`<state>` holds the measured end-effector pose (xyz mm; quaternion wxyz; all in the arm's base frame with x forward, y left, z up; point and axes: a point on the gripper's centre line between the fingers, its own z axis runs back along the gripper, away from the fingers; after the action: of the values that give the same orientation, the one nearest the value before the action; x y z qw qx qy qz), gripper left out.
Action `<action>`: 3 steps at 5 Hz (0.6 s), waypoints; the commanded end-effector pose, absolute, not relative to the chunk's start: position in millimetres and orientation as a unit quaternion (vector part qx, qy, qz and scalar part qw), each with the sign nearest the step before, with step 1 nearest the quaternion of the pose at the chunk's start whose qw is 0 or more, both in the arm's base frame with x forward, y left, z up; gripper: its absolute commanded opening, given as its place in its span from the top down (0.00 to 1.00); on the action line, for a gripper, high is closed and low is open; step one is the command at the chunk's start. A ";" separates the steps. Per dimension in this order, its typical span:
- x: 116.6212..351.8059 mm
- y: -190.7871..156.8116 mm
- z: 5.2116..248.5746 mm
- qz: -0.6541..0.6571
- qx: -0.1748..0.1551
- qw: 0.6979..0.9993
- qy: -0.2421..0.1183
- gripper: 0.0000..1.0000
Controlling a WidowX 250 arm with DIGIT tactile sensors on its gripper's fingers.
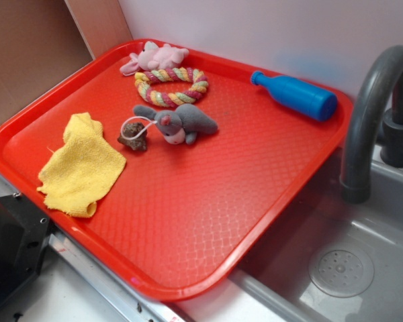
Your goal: Grab the gray animal.
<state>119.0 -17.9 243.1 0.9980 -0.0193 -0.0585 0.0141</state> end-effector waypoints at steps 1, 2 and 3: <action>119.0 -17.9 243.1 0.014 -0.019 0.998 -0.058 0.00; 132.2 -11.2 239.3 0.017 -0.010 0.998 -0.056 0.00; 149.8 -4.2 239.7 0.028 -0.010 0.998 -0.053 0.00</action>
<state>147.4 -6.3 228.8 0.9993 -0.0091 -0.0287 0.0241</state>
